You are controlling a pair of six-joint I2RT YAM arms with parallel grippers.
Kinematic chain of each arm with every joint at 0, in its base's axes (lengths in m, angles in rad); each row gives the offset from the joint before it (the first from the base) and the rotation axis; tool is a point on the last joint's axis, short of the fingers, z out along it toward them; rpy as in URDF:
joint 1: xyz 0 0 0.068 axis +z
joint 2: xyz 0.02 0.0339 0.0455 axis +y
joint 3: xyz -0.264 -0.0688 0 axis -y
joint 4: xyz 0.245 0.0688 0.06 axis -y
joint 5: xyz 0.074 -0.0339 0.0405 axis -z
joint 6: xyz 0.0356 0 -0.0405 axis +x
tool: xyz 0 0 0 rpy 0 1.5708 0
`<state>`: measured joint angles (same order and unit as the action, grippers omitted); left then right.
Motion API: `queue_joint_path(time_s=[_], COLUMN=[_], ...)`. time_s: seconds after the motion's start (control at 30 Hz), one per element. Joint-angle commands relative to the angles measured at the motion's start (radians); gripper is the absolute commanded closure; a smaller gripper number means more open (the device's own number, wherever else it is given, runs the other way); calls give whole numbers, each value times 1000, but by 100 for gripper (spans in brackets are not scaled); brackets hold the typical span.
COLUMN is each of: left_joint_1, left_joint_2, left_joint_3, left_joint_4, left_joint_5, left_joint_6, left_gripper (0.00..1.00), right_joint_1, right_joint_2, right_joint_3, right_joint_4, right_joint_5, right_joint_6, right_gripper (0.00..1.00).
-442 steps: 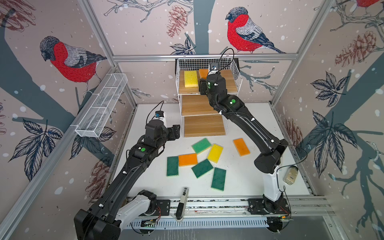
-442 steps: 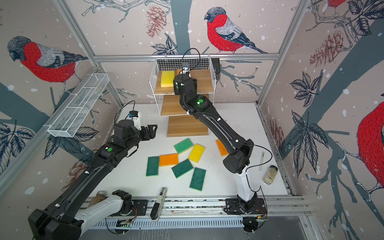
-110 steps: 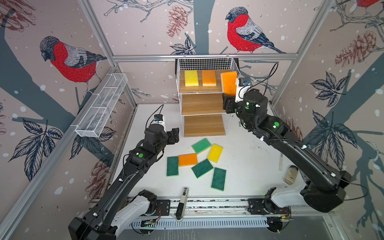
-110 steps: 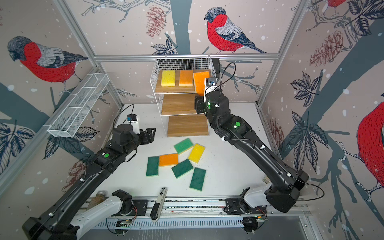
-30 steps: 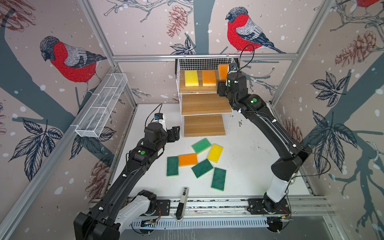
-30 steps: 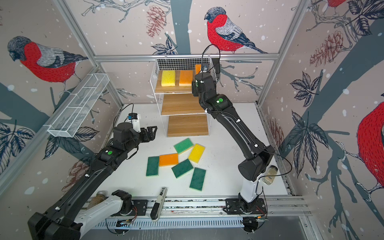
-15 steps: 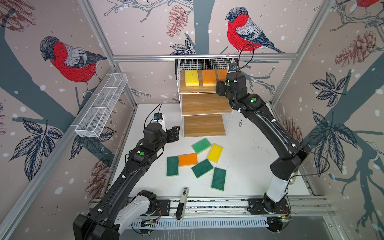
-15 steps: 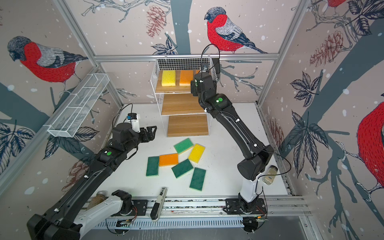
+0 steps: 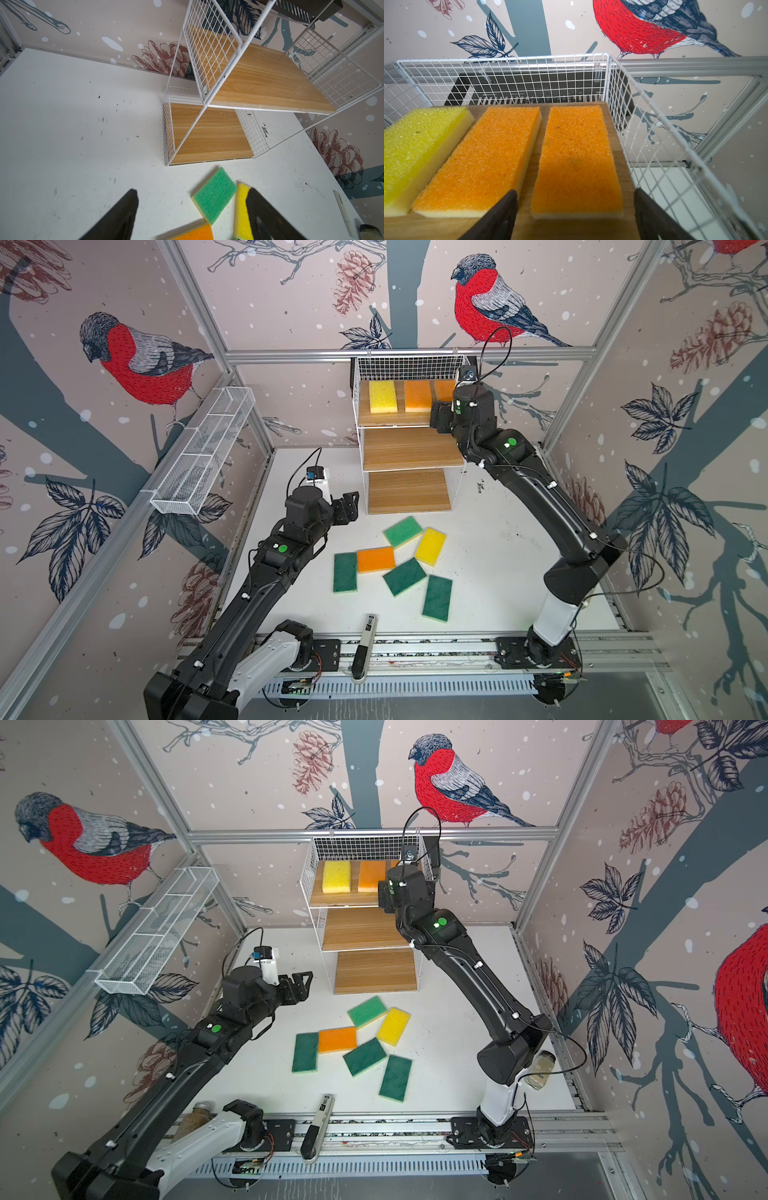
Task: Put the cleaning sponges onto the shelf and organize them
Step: 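Open the right gripper and release the orange sponge on the shelf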
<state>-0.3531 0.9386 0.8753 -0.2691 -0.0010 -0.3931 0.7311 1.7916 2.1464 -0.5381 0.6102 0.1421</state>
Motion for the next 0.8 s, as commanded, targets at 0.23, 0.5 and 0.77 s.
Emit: queue_joint_path(time_s=[0.23, 0.5, 0.77], left_joint_1=[2, 2, 2], left_joint_2=[-19, -36, -29], left_joint_3=[-1, -1, -5], left_joint_4=[-9, -26, -18], left_joint_5=[2, 8, 17], left_joint_6=[-3, -7, -15], left_gripper=[18, 18, 18], right_joint_1=[36, 10, -69], right_joint_2=[-72, -192, -229], right_joint_3=[-55, -175, -220], right_joint_4=[49, 88, 72], right_joint_5=[105, -35, -229], right_joint_6=[-41, -37, -2], right_gripper=[11, 35, 48])
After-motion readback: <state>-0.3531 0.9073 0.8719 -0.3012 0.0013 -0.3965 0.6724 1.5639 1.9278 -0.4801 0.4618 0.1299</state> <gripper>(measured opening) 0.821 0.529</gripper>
